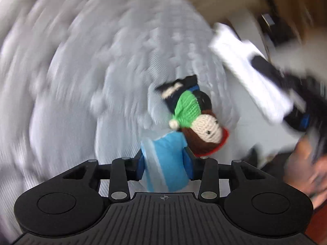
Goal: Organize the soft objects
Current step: 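Hold the blue pack in the left tool while the right tool's towel wipes it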
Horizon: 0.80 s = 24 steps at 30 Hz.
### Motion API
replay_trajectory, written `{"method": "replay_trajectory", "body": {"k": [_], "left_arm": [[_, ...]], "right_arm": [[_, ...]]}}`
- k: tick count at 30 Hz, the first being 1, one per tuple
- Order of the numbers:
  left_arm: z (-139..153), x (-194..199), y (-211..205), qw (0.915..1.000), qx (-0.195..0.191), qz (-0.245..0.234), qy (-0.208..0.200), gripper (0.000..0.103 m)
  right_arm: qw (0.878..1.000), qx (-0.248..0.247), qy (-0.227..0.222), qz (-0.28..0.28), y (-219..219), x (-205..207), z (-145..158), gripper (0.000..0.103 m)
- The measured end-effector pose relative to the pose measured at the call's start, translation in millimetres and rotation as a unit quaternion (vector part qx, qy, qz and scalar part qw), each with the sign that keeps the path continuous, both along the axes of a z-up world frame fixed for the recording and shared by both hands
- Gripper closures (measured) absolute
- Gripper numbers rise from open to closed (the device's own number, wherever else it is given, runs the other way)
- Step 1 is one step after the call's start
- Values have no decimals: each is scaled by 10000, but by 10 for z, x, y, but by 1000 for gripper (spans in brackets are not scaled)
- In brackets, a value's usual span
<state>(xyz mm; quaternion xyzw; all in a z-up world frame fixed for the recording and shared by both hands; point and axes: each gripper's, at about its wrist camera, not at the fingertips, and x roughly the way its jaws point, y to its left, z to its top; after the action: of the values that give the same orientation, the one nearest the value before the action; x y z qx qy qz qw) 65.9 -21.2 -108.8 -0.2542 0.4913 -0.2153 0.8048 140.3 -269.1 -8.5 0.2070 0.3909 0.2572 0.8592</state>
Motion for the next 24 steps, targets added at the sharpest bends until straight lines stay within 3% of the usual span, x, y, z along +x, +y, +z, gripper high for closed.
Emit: {"method": "replay_trajectory", "body": {"k": [2, 4, 6, 8, 9, 10, 11, 14, 17, 19, 24], "left_arm": [[121, 51, -142, 9947, 578, -592, -610, 61], [288, 37, -306, 9756, 1207, -1201, -1385, 61], [435, -34, -443, 9368, 1873, -1781, -2359, 59], [450, -130, -520, 8881, 2466, -2203, -3193, 59], [424, -174, -526, 8689, 2634, -2328, -3484, 58], [402, -196, -537, 8596, 2687, -2369, -3643, 57], [380, -209, -524, 8591, 2670, -2352, -3679, 57], [333, -197, -457, 8697, 2599, -2174, -3588, 55], [333, -98, -408, 8831, 2488, -2040, -3414, 52], [336, -64, -381, 8890, 2445, -1991, -3322, 52], [321, -33, -391, 8901, 2477, -2016, -3251, 46]], "right_arm": [[10000, 2, 22, -80, -28, 7, -17, 88], [9999, 11, 32, -161, -66, 22, -32, 88], [9998, -42, 64, -193, -70, 50, -59, 88], [9998, -83, 116, -154, -43, 83, -97, 92], [9998, -63, 136, -116, -24, 90, -111, 94], [9998, 45, 162, -40, -8, 92, -120, 94], [9994, 271, 218, 84, 6, 94, -127, 94], [9959, 672, 409, 443, 97, 94, -155, 94], [9968, 15, 451, 666, 275, 89, -264, 94], [9941, -414, 717, 707, 355, 118, -413, 94], [9766, -1987, 556, 602, 481, 112, -565, 94]]}}
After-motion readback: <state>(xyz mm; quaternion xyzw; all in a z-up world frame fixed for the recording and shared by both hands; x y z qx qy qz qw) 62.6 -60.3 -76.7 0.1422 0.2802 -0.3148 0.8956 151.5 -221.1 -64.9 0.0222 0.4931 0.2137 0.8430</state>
